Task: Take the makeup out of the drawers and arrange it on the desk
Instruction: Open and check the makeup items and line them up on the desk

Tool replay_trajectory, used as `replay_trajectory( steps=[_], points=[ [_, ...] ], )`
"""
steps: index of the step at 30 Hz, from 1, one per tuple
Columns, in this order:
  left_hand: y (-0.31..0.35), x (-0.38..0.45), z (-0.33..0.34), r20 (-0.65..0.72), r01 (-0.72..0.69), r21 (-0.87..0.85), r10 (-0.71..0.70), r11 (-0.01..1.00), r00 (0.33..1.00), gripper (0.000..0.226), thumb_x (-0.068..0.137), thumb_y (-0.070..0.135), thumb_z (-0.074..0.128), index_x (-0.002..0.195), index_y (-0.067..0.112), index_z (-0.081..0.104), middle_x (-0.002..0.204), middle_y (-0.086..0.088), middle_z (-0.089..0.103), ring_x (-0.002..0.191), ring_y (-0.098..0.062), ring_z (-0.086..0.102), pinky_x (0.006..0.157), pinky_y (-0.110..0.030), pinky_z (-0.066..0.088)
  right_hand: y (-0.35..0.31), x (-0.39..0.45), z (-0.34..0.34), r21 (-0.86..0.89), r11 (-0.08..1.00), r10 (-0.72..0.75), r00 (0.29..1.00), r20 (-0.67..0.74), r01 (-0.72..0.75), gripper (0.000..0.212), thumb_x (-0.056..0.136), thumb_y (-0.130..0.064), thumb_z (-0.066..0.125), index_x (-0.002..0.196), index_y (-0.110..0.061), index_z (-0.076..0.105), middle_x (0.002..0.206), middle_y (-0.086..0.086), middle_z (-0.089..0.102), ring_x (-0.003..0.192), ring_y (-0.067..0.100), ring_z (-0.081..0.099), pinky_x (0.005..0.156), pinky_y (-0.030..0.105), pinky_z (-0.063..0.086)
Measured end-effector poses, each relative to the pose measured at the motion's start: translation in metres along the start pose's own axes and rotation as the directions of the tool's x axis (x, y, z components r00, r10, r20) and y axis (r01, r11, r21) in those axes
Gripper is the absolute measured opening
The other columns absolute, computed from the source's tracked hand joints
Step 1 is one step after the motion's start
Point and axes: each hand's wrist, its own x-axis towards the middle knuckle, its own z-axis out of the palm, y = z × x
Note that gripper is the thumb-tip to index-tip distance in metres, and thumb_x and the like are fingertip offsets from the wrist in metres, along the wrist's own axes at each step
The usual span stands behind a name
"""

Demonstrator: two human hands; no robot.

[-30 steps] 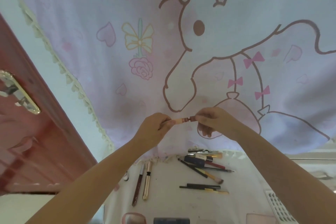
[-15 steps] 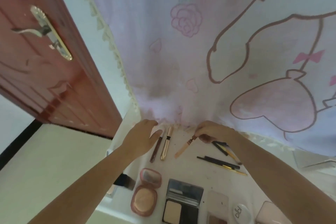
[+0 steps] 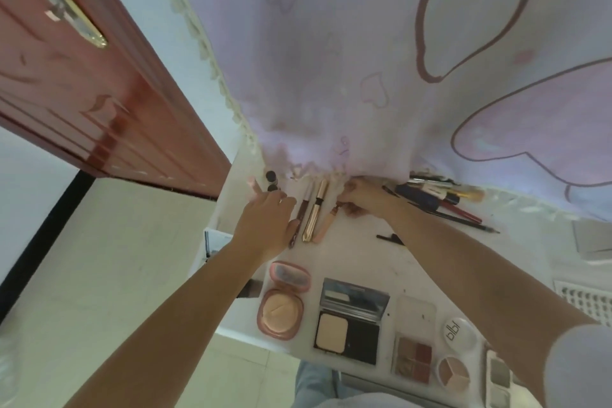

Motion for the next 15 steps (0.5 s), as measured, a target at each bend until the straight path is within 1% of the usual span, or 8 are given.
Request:
replay_trajectory(
  steps=[2,4,6,7,10,12,13,15],
  points=[
    [0.006,0.006,-0.001,0.026,-0.018,0.018,0.017,1.0,1.0,0.04,0.096,0.029,0.038,0.132,0.012,0.041,0.138,-0.005,0.043,0.127,-0.022,0.041,0.102,-0.029,0.036,0.007,-0.007,-0.004,-0.031,0.999,-0.035,0.999,-0.03,0.034,0.048,0.089,-0.011,0.055,0.132,-0.011,0.035,0.075,0.004,0.056,0.057,0.014,0.053,0.054,0.023,0.049],
    [0.019,0.016,0.0,0.048,-0.06,0.045,0.057,0.997,0.997,0.039,0.097,0.029,0.037,0.132,0.012,0.041,0.136,-0.005,0.044,0.126,-0.023,0.041,0.102,-0.031,0.037,0.018,-0.018,-0.015,-0.093,0.994,-0.07,0.993,-0.096,0.062,0.043,0.091,-0.011,0.052,0.131,-0.007,0.039,0.079,0.004,0.054,0.06,0.013,0.053,0.059,0.022,0.048],
    [0.037,0.026,0.003,0.082,-0.101,0.065,0.095,0.993,0.992,0.041,0.097,0.03,0.035,0.134,0.011,0.038,0.137,-0.007,0.043,0.126,-0.025,0.041,0.103,-0.035,0.038,0.034,-0.037,-0.029,-0.162,0.985,-0.088,0.982,-0.167,0.061,0.033,0.091,-0.009,0.05,0.123,-0.001,0.048,0.089,0.007,0.055,0.063,0.013,0.053,0.058,0.016,0.045],
    [0.047,0.03,0.005,0.109,-0.129,0.07,0.121,0.989,0.987,0.043,0.098,0.03,0.034,0.137,0.011,0.035,0.14,-0.009,0.04,0.128,-0.026,0.038,0.104,-0.037,0.037,0.045,-0.048,-0.038,-0.215,0.975,-0.105,0.973,-0.207,0.059,0.031,0.091,-0.009,0.05,0.121,-0.001,0.051,0.095,0.009,0.056,0.07,0.016,0.056,0.061,0.015,0.046],
    [0.076,0.044,0.02,0.223,-0.218,0.043,0.203,0.975,0.953,0.046,0.099,0.029,0.032,0.141,0.01,0.029,0.149,-0.012,0.028,0.139,-0.028,0.023,0.111,-0.04,0.026,0.082,-0.085,-0.065,-0.47,0.883,-0.15,0.946,-0.288,-0.003,0.03,0.092,-0.013,0.049,0.121,-0.006,0.054,0.117,0.011,0.058,0.107,0.025,0.056,0.09,0.026,0.044],
    [0.096,0.051,0.032,0.268,-0.257,0.004,0.246,0.966,0.931,0.043,0.099,0.029,0.032,0.136,0.009,0.036,0.138,-0.014,0.042,0.135,-0.03,0.031,0.111,-0.04,0.024,0.104,-0.104,-0.079,-0.565,0.821,-0.136,0.933,-0.334,-0.083,0.031,0.093,-0.013,0.046,0.122,-0.008,0.055,0.123,0.01,0.057,0.114,0.024,0.053,0.097,0.027,0.04],
    [0.106,0.054,0.037,0.283,-0.264,-0.019,0.258,0.964,0.924,0.041,0.098,0.029,0.032,0.133,0.008,0.039,0.131,-0.014,0.047,0.128,-0.03,0.04,0.108,-0.04,0.029,0.114,-0.111,-0.083,-0.59,0.8,-0.142,0.923,-0.359,-0.106,0.031,0.093,-0.014,0.045,0.122,-0.009,0.055,0.123,0.008,0.057,0.114,0.023,0.053,0.097,0.025,0.039],
    [0.126,0.061,0.044,0.326,-0.266,-0.053,0.268,0.963,0.907,0.036,0.098,0.025,0.033,0.127,0.006,0.042,0.126,-0.014,0.049,0.117,-0.029,0.047,0.096,-0.039,0.038,0.127,-0.117,-0.087,-0.629,0.765,-0.16,0.906,-0.393,-0.138,0.032,0.094,-0.017,0.044,0.124,-0.012,0.054,0.123,0.007,0.057,0.113,0.02,0.053,0.095,0.021,0.038]
  ],
)
